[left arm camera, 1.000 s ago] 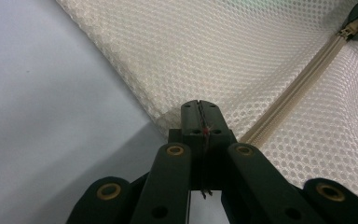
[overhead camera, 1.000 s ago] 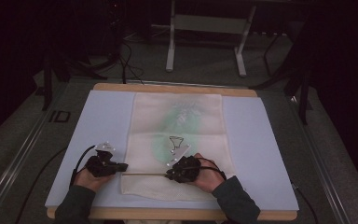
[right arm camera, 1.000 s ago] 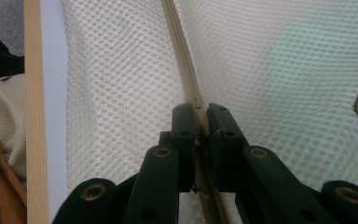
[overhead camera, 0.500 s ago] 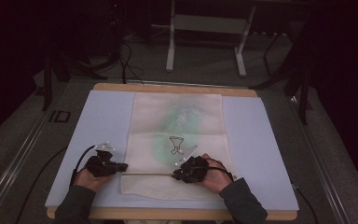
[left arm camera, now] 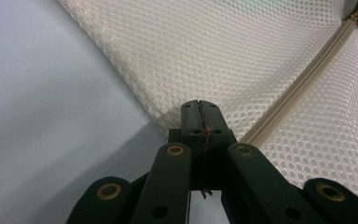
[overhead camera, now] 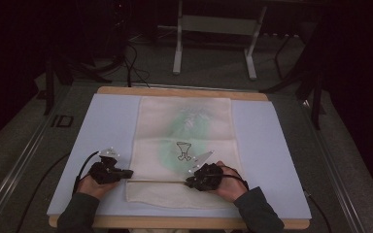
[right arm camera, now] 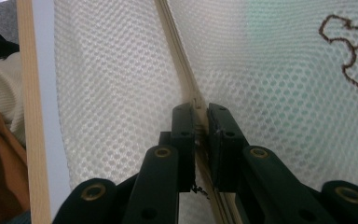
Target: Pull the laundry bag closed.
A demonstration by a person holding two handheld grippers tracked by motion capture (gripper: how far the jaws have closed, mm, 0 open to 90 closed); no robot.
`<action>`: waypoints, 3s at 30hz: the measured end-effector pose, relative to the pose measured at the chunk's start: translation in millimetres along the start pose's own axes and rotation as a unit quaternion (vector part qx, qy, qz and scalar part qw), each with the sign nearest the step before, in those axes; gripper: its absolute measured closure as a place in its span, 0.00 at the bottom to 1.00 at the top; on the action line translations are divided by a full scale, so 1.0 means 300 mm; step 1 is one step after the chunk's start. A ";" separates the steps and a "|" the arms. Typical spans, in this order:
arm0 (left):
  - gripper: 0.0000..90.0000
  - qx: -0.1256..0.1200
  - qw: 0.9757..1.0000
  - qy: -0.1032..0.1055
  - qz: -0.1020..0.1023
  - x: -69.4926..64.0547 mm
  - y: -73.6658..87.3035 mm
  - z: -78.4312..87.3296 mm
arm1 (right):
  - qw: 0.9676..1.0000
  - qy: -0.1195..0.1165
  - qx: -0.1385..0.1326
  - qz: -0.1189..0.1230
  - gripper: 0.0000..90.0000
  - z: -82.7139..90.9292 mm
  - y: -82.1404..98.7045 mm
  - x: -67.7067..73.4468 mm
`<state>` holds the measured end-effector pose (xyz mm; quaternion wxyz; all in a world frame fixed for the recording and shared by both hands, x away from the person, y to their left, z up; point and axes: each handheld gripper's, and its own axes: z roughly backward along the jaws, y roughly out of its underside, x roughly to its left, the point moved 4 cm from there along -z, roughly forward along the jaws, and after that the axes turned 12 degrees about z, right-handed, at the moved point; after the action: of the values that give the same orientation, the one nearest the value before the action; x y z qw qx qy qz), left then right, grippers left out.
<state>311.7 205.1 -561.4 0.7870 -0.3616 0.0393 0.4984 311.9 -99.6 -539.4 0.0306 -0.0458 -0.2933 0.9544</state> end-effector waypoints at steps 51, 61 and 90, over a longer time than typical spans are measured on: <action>1.00 0.000 1.000 0.001 -0.001 0.002 0.000 0.000 | 0.998 0.029 0.003 -0.055 0.91 0.116 0.194 -0.029; 1.00 0.000 1.000 0.001 -0.001 0.003 0.001 0.001 | 0.997 0.032 0.002 -0.064 0.91 0.137 0.219 -0.036; 1.00 0.000 1.000 0.003 0.004 0.003 0.001 0.001 | 0.995 0.048 0.001 -0.090 0.91 0.234 0.311 -0.051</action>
<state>311.8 205.9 -561.8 0.7850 -0.3628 0.0426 0.5003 316.8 -217.0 -532.9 0.1302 -0.0653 -0.2935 0.9448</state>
